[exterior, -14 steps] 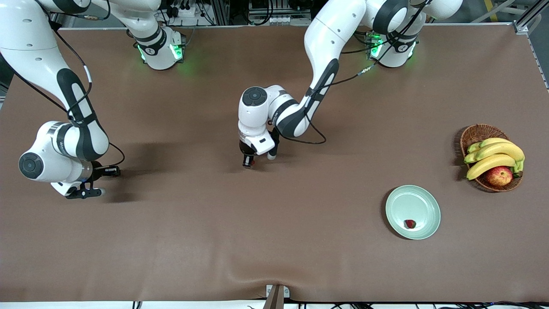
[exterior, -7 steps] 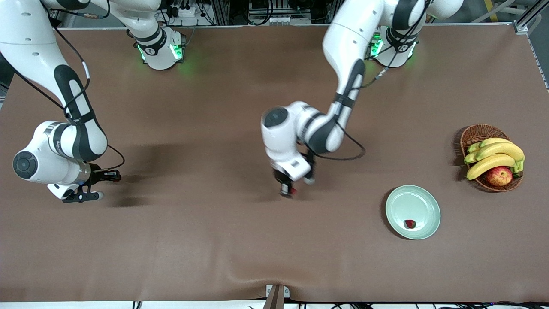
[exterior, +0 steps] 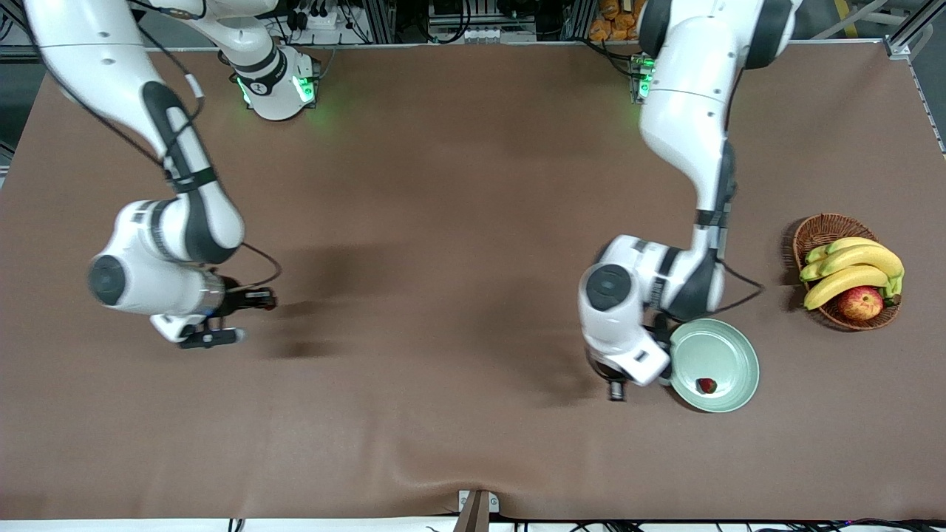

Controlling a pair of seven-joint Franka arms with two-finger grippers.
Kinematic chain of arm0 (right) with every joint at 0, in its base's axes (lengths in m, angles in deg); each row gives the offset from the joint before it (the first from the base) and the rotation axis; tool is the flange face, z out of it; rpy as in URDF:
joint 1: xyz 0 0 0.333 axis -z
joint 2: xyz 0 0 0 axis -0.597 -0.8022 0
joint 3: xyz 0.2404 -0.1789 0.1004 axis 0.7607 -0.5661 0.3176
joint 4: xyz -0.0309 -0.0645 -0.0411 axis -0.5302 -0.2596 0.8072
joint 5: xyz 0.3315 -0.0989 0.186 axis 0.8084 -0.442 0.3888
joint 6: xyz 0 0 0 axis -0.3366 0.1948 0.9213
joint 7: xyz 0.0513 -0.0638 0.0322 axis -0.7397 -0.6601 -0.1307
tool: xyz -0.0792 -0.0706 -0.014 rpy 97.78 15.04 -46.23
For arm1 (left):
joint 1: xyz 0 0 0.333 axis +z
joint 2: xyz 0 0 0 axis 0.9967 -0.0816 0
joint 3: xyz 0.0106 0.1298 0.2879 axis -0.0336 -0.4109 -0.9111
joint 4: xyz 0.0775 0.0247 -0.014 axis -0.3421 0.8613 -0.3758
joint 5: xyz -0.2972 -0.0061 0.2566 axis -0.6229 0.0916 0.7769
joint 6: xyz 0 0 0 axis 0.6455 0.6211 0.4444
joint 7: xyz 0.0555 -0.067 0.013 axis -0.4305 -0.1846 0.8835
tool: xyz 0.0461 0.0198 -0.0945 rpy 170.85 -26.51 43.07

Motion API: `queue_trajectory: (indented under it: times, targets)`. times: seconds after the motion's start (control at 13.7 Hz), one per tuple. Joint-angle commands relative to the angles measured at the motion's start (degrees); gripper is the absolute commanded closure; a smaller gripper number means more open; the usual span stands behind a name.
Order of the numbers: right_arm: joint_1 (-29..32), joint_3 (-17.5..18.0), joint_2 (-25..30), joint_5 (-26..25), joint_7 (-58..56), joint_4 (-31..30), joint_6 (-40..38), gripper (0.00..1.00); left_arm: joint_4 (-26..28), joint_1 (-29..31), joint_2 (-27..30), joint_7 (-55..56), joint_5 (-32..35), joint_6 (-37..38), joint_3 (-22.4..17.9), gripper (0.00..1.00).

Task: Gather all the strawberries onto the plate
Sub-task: 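Release the strawberry onto the plate with the left gripper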

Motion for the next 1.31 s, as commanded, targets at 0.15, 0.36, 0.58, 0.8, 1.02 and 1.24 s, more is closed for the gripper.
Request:
queue_trajectory:
  times: [0.15,0.36,0.58,0.8,1.02,1.24]
  targets:
    - [-14.06,-0.60,-0.30,0.76,19.62,3.60,-0.42,0.83,2.02,7.54,1.32,-5.25,1.49,1.27,0.59,1.00]
    - [-20.39,-0.60,-1.88,0.85,23.17,5.18,-0.33,0.82,4.57,11.85,0.71,-7.53,1.57,1.27,0.86,1.00]
    - [-26.02,-0.60,-5.12,0.85,25.37,8.87,-0.33,0.82,5.53,15.11,0.09,-7.80,1.49,1.27,0.95,1.00]
    - [-29.81,-0.60,-9.34,0.76,26.51,12.65,-0.16,0.82,5.63,18.10,0.00,-9.38,0.87,1.19,1.47,1.00]
    - [-31.40,-0.60,-11.63,0.67,28.27,13.19,3.70,0.80,5.89,17.49,0.00,-9.39,0.69,1.19,1.74,1.00]
    - [-31.49,-0.68,-12.87,0.59,28.19,13.19,3.80,0.75,5.98,17.40,0.27,-9.47,0.69,1.27,1.65,0.17]
